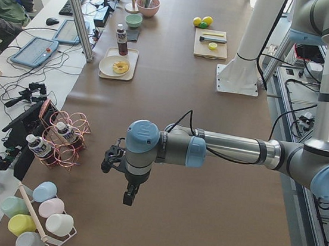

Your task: Place donut on tray

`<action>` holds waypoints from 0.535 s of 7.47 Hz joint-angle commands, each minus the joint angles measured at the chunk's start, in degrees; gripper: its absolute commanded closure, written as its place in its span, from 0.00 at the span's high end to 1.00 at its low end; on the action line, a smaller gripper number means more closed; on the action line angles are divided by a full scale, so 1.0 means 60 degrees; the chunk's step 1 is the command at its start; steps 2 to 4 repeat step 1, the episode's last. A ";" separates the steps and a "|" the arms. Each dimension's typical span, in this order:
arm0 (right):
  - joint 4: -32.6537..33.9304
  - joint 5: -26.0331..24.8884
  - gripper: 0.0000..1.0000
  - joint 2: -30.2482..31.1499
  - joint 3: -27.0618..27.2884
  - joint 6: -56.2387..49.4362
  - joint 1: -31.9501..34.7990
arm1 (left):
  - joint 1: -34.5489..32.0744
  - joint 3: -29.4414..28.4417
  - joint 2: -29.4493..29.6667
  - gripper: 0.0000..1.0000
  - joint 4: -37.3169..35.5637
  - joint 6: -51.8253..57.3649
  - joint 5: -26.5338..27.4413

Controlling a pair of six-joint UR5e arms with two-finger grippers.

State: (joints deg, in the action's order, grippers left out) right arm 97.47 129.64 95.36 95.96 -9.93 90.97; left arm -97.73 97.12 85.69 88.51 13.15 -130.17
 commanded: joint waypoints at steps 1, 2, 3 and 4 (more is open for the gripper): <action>0.0000 0.0000 1.00 0.0000 0.0002 0.0000 0.0000 | 0.0000 -0.0015 0.0015 0.99 0.0000 0.0005 0.0000; 0.0000 0.0000 1.00 0.0000 0.0002 0.0000 0.0000 | 0.0000 -0.0015 0.0015 0.99 0.0000 0.0005 0.0000; 0.0000 0.0000 1.00 0.0000 0.0002 0.0000 0.0000 | 0.0000 -0.0015 0.0015 0.99 0.0000 0.0005 0.0000; 0.0000 0.0000 1.00 0.0000 0.0002 0.0000 0.0000 | 0.0000 -0.0015 0.0015 0.99 0.0000 0.0005 0.0000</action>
